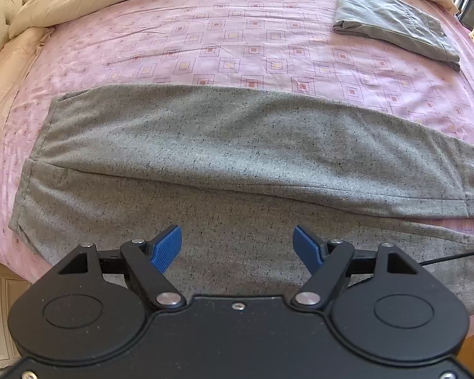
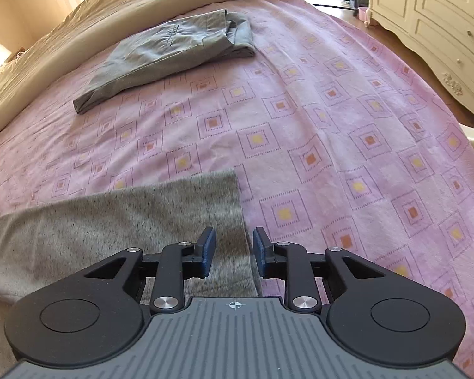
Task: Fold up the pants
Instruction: 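Move the right tool to the trouser leg hem and close on it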
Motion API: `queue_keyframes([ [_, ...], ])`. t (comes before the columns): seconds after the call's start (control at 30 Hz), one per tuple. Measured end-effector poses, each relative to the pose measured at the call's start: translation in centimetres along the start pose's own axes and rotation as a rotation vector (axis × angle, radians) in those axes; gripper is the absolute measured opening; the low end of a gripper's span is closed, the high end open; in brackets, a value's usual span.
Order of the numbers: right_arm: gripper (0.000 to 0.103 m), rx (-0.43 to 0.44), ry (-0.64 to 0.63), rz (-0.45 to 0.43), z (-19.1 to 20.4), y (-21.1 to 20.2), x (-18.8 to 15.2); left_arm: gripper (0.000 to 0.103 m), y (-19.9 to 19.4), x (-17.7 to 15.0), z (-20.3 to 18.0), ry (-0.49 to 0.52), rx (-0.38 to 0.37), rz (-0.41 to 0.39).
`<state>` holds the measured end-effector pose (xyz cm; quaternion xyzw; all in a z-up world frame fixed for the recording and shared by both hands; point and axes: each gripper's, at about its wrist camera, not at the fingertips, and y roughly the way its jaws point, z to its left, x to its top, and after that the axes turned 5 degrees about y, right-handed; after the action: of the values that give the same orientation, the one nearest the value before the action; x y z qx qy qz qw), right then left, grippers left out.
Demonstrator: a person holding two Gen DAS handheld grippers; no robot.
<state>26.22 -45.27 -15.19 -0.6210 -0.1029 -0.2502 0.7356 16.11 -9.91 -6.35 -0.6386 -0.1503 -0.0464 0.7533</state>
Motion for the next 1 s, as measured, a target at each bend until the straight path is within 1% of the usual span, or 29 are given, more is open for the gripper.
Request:
queue_keyframes([
  [0.1,0.026,0.021,-0.044,0.004,0.0,2.1,1.6,0.078,-0.3,0.1,0.3,-0.012,0.013,-0.007],
  [0.13,0.026,0.021,-0.051,0.016,0.2,2.8,1.9,0.078,-0.3,0.1,0.4,-0.016,0.02,-0.006],
  [0.23,0.026,-0.002,-0.05,0.09,0.3,5.2,2.5,0.078,-0.2,0.0,1.1,-0.04,0.034,0.001],
  [0.3,0.027,-0.013,-0.061,0.098,0.6,5.4,2.6,0.078,0.0,-0.1,1.6,-0.06,0.048,0.009],
  [0.33,0.022,-0.012,-0.087,0.093,1.0,5.2,2.6,0.078,0.1,-0.2,1.8,-0.068,0.055,0.012],
  [0.37,0.007,-0.001,-0.125,0.092,1.4,5.1,2.6,0.078,0.2,-0.2,2.1,-0.078,0.062,0.017],
  [0.43,0.007,-0.053,-0.221,0.072,2.3,5.1,2.6,0.078,0.5,-0.3,2.6,-0.093,0.074,0.024],
  [0.47,0.007,-0.068,-0.245,0.063,2.5,5.2,2.6,0.078,0.6,-0.4,2.9,-0.099,0.081,0.025],
  [0.5,0.007,-0.082,-0.248,0.066,2.6,5.5,2.6,0.078,0.7,-0.4,3.1,-0.103,0.088,0.028],
  [0.6,0.008,-0.101,-0.193,0.053,2.6,5.5,2.6,0.078,0.9,-0.5,3.7,-0.095,0.103,0.032],
  [0.67,0.013,-0.096,-0.132,0.011,2.3,4.2,2.3,0.078,0.9,-0.7,4.0,-0.079,0.104,0.026],
  [0.7,0.014,-0.086,-0.105,-0.019,2.1,3.3,1.9,0.078,0.9,-0.7,4.1,-0.068,0.102,0.024],
  [0.77,0.017,-0.048,-0.069,-0.087,1.6,0.7,1.0,0.078,1.1,-0.8,4.2,-0.041,0.095,0.022],
  [0.8,0.019,-0.029,-0.055,-0.115,1.3,-0.7,0.3,0.078,1.3,-0.9,4.2,-0.025,0.088,0.023],
  [0.83,0.025,-0.007,-0.042,-0.138,1.2,-2.1,-0.6,0.078,1.5,-0.9,4.3,-0.009,0.079,0.023],
  [0.9,0.027,0.032,-0.017,-0.166,1.0,-4.6,-2.6,0.078,1.6,-1.1,4.3,0.027,0.059,0.02],
  [0.93,0.031,0.045,-0.005,-0.17,1.1,-5.6,-3.7,0.078,1.6,-1.3,4.3,0.048,0.046,0.013],
  [1.0,0.032,0.057,0.033,-0.162,1.7,-7.6,-6.6,0.078,1.5,-1.7,4.4,0.094,0.022,-0.004],
])
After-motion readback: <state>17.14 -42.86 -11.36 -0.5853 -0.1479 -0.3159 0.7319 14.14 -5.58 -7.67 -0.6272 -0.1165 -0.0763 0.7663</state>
